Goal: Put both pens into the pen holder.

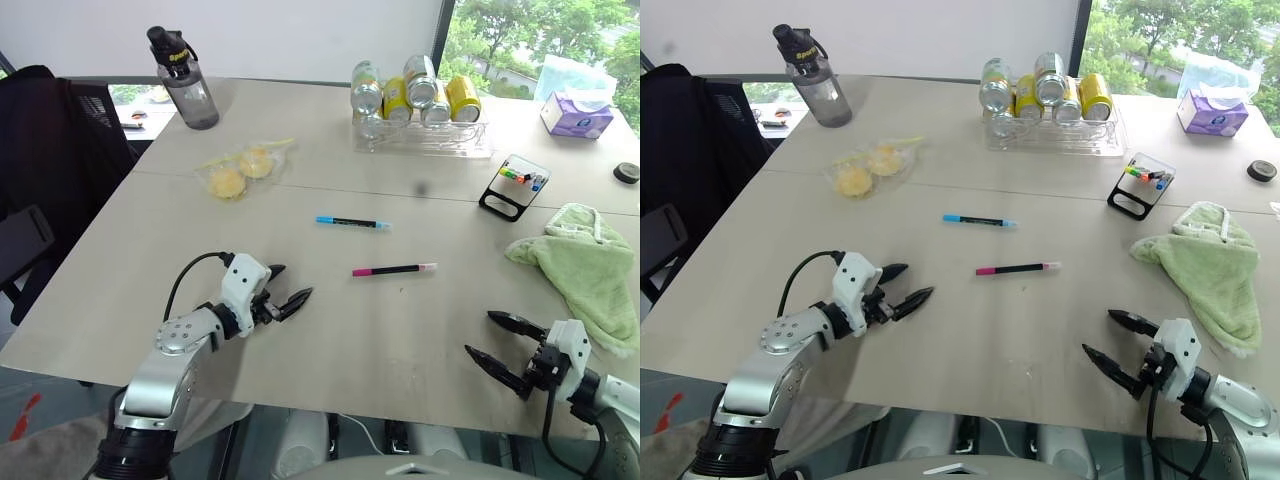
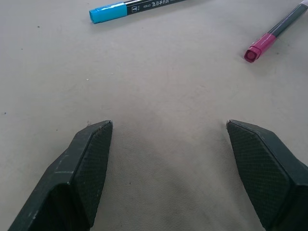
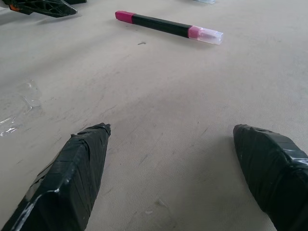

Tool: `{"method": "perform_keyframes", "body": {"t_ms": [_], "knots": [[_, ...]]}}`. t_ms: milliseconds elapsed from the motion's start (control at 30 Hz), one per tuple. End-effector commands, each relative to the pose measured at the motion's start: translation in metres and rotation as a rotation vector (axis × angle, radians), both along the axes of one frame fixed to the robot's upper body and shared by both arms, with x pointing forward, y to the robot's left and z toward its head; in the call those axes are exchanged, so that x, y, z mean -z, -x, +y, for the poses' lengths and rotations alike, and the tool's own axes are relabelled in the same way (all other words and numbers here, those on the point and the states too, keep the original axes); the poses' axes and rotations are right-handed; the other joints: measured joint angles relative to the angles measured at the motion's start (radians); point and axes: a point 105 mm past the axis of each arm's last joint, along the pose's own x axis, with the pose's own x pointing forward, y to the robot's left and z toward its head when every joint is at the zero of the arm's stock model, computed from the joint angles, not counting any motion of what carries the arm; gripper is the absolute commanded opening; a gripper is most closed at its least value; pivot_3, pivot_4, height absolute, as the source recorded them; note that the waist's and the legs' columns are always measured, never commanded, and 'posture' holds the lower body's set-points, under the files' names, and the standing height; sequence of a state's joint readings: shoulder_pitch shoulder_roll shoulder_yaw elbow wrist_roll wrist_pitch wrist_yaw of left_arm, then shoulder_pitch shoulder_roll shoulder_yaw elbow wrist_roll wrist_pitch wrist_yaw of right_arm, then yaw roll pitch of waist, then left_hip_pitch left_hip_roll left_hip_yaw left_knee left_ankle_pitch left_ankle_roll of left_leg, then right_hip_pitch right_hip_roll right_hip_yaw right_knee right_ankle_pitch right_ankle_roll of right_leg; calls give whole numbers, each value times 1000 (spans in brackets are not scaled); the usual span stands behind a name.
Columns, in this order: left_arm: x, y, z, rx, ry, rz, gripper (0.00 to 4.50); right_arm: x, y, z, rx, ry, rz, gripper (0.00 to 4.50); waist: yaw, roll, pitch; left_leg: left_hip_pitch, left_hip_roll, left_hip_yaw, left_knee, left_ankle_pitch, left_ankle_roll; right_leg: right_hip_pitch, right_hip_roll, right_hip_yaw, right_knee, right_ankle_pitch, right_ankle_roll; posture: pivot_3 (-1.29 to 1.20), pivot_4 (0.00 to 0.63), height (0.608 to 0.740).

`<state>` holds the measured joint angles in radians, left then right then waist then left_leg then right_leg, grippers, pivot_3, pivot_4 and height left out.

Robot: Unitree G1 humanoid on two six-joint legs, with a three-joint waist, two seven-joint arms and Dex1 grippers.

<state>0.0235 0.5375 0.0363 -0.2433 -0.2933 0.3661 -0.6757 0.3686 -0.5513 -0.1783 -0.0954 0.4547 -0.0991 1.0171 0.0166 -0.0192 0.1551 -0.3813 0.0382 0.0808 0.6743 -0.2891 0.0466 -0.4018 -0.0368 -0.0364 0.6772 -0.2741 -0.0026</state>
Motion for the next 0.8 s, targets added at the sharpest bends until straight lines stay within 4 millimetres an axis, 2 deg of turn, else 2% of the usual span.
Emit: {"method": "perform_keyframes", "body": {"t_ms": [33, 200, 633, 767, 800], "knots": [[-1, 1, -2, 4, 24, -11, 3921, -3, -2, -9, 22, 22, 3, 4367, 0, 0, 0, 0, 0, 0, 0, 0, 0, 0, 0, 0, 0, 0, 0, 0, 150, 739], [4, 10, -2, 7, 40, -9, 3921, -7, -5, -16, 24, 39, -7, 4367, -2, 1, 0, 0, 0, 0, 0, 0, 0, 0, 0, 0, 0, 0, 0, 0, 150, 739], [4, 19, -2, 22, 42, 3, 3921, -10, -9, -14, 7, 38, 3, 4367, -2, 3, -2, 1, 0, 0, -2, 0, 0, 0, 0, 0, 0, 0, 0, 0, 150, 739], [-3, 15, -5, 65, 64, -19, 3921, -38, -23, -12, 69, -32, -78, 4367, -3, 3, -2, 1, 0, 0, -2, 0, 0, 0, 0, 0, 0, 0, 0, 0, 150, 739], [-9, 12, -5, 82, 64, -34, 3921, -54, -34, -19, 128, -65, -137, 4367, -2, 4, -2, 0, 0, 0, -2, 0, 0, 0, 0, 0, 0, 0, 0, 0, 150, 739]]}}
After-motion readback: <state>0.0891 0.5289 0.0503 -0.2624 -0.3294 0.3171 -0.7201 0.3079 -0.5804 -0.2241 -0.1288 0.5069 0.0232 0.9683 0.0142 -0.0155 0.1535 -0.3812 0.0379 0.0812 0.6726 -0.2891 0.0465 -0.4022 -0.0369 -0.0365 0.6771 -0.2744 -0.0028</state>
